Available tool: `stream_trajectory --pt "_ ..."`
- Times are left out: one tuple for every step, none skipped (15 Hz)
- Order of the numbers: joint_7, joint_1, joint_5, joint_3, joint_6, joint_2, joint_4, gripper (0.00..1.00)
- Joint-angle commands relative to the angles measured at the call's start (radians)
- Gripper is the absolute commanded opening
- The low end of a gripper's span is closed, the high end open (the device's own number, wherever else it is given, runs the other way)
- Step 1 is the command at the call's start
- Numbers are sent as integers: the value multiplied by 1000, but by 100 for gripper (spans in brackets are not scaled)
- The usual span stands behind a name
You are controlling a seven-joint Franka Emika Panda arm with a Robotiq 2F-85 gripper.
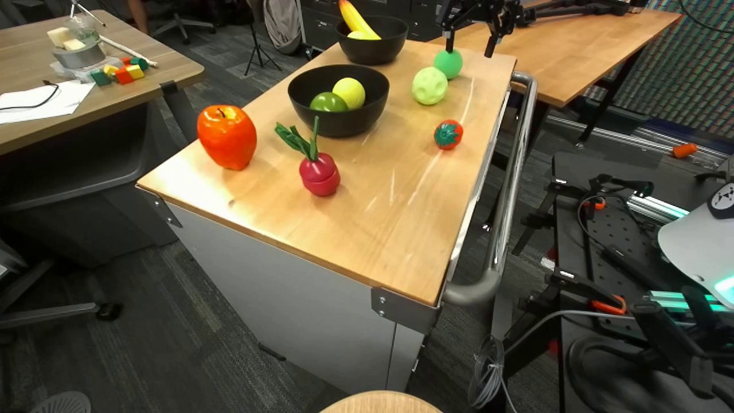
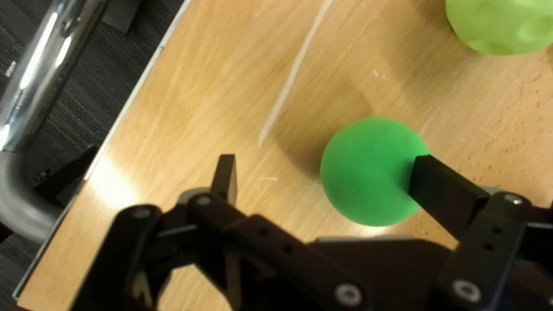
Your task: Pick up all the fruit plush toy from the table and put them in the two black bowl
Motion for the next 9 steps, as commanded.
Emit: stream_trajectory --pt "9 10 30 9 7 47 66 100" --pt "9 10 35 11 6 54 77 100" --pt "11 11 38 13 1 63 89 100" --pt "13 12 39 15 2 72 97 100" --pt "15 12 40 17 0 82 104 100" --pt "18 12 40 18 -1 92 111 100" --pt "20 12 45 20 -2 100 117 100" --pt "21 12 50 22 -1 109 123 100" --pt "25 12 54 23 -1 117 128 100"
